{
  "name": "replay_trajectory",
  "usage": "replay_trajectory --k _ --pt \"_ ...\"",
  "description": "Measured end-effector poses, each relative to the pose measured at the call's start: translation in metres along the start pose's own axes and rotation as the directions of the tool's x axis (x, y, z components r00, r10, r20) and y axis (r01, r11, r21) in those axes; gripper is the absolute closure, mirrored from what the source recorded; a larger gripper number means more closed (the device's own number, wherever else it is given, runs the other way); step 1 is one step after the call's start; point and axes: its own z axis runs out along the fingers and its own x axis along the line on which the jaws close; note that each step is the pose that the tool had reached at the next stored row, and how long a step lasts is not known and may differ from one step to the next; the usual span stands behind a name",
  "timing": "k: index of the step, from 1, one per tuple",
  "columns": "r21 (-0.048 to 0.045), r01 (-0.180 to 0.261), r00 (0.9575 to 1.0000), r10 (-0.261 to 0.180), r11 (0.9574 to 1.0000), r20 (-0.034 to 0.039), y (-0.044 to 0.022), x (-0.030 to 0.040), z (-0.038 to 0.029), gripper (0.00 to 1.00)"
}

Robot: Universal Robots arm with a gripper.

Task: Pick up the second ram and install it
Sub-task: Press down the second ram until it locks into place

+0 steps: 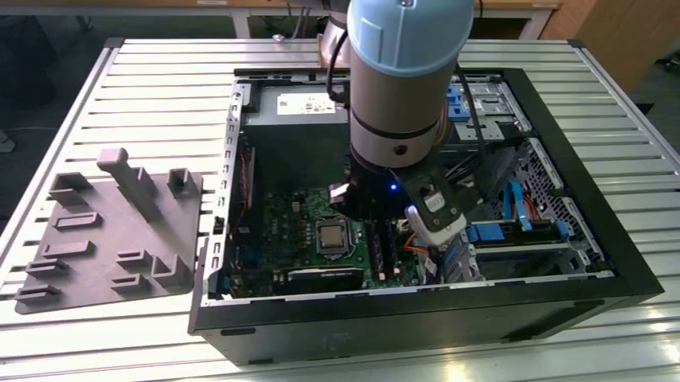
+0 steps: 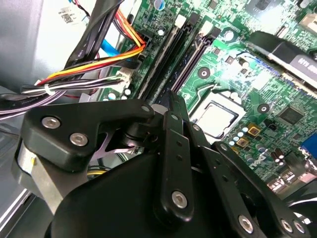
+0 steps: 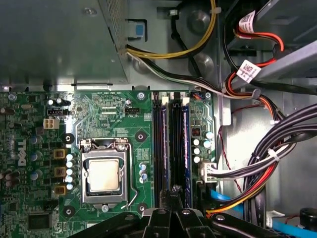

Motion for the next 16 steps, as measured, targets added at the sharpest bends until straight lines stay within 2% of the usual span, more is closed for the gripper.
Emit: replay_trajectory --k 16 --pt "0.0000 0.000 1.0000 0.000 1.0000 0.0000 -0.0059 -0.0003 -0.0003 0.89"
